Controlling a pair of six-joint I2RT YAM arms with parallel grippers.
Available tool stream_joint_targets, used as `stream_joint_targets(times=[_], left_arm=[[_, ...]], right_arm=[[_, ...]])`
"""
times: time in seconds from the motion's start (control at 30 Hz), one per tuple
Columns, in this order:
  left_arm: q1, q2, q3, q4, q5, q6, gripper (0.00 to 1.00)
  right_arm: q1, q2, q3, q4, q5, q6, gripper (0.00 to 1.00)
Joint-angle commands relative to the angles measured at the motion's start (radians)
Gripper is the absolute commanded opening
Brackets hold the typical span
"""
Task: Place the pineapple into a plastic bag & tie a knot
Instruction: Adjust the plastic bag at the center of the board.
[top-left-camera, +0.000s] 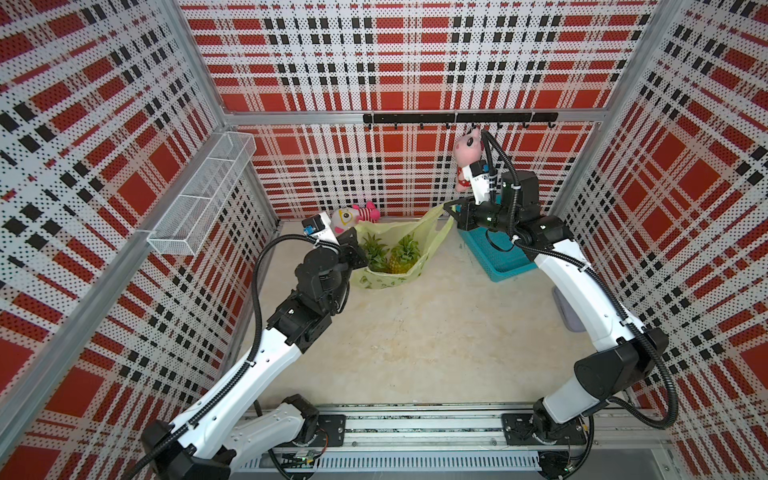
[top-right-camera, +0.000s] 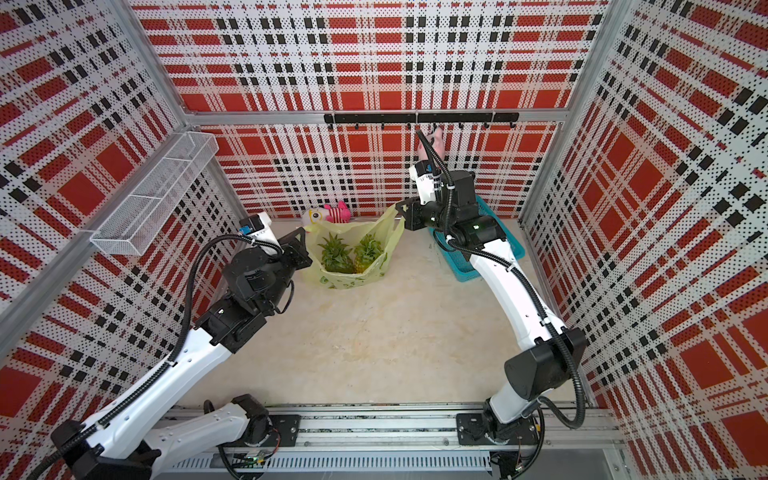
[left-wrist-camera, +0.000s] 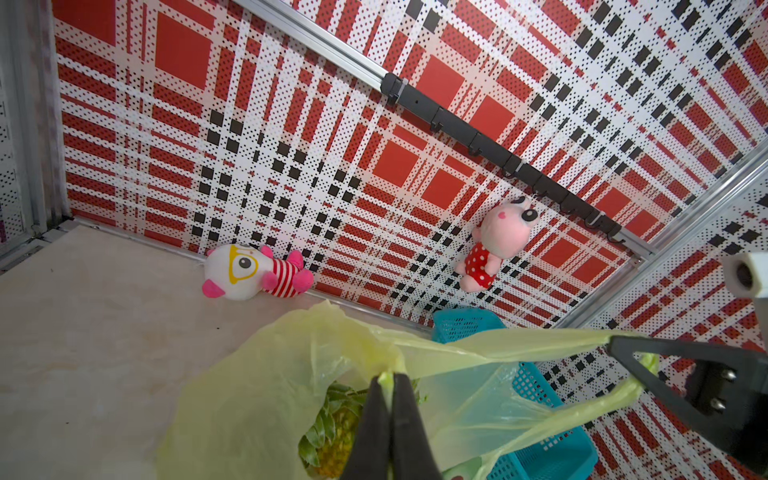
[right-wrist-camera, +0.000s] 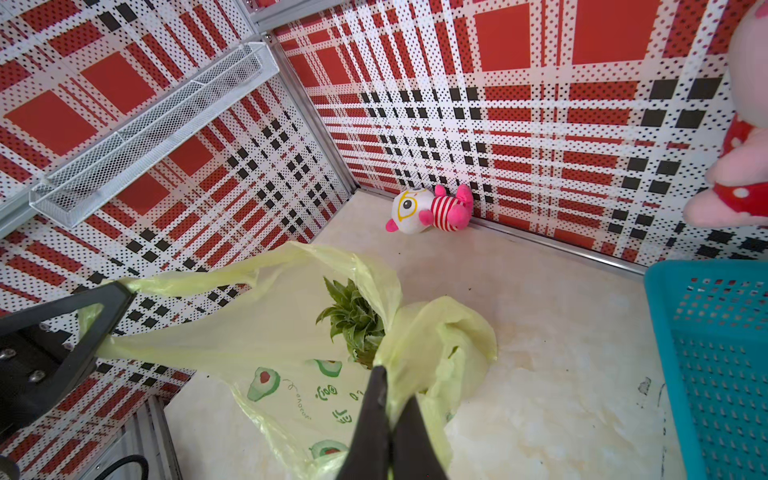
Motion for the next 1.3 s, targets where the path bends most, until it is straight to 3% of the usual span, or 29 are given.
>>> stream_joint_targets(times=[0.0,0.4,0.5,0.73,0.87,1.03,1.17,1.2,1.27], left_arm=[[0.006,0.012,0.041,0.025,0.050,0.020,0.00],[0.022,0.008,-0.016,0.071,0.177,-0.043,0.00],[0.022,0.018,-0.013,0.089,0.202,-0.040,0.01],[0.072,0.046,-0.009,0.124,0.293,-0.023,0.07],[0.077,0.082,0.006,0.163,0.380,0.026,0.00],[0.053,0.148,0.035,0.212,0.451,0.069,0.00],[0.050,0.195,0.057,0.219,0.472,0.082,0.00],[0.056,0.201,0.063,0.220,0.479,0.086,0.01],[0.081,0.208,0.077,0.212,0.495,0.089,0.02]], right_arm=[[-0.015,-0.077,0.046,-0.016,0.070,-0.037,0.00],[-0.084,-0.108,0.030,-0.050,0.072,-0.032,0.00],[-0.085,-0.105,0.010,-0.036,-0.002,-0.033,0.00],[-0.019,-0.098,-0.080,-0.059,-0.108,-0.118,0.00],[0.033,-0.067,-0.077,-0.085,-0.127,-0.162,0.00],[0.094,-0.019,-0.060,-0.095,-0.175,-0.203,0.00],[0.097,-0.012,-0.046,-0.125,-0.144,-0.215,0.00],[0.097,-0.016,-0.034,-0.142,-0.106,-0.221,0.02],[0.095,-0.047,-0.023,-0.157,0.003,-0.211,0.24]])
